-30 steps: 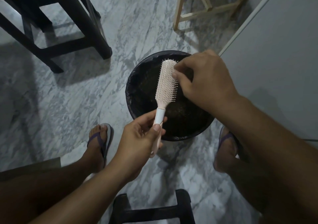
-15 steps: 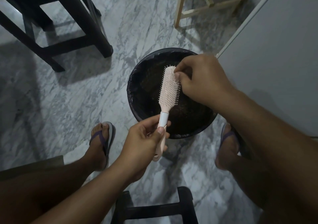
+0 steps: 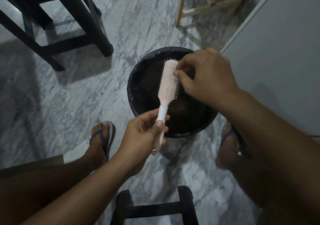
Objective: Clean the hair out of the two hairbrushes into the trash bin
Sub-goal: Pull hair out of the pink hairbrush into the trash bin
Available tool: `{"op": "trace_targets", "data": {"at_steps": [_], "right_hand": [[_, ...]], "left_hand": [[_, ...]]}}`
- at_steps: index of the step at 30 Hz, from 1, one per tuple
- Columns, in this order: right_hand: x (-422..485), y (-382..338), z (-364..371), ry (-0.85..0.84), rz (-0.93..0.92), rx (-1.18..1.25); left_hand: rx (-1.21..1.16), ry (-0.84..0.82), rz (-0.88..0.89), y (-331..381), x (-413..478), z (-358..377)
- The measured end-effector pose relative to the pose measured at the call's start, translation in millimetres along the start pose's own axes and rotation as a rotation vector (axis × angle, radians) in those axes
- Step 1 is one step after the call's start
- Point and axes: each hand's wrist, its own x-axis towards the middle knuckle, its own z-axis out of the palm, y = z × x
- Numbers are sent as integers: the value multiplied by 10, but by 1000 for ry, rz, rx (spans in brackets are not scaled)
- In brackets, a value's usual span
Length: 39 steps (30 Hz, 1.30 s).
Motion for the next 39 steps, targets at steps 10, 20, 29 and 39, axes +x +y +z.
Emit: {"op": "trace_targets", "data": {"at_steps": [10,20,29,39], "right_hand": [[48,-90,-32,-133,38,-178],[22,-109,162,-120,13,-294],[233,146,-165,130,142,356],[-48,-71,99,-98,-146,14]], "left_hand": [[184,16,112,-90,-61,-10],[186,12,75,-109,-67,5],[51,28,38,-6,-13,-2],[-19,50,34,32,21,30]]}}
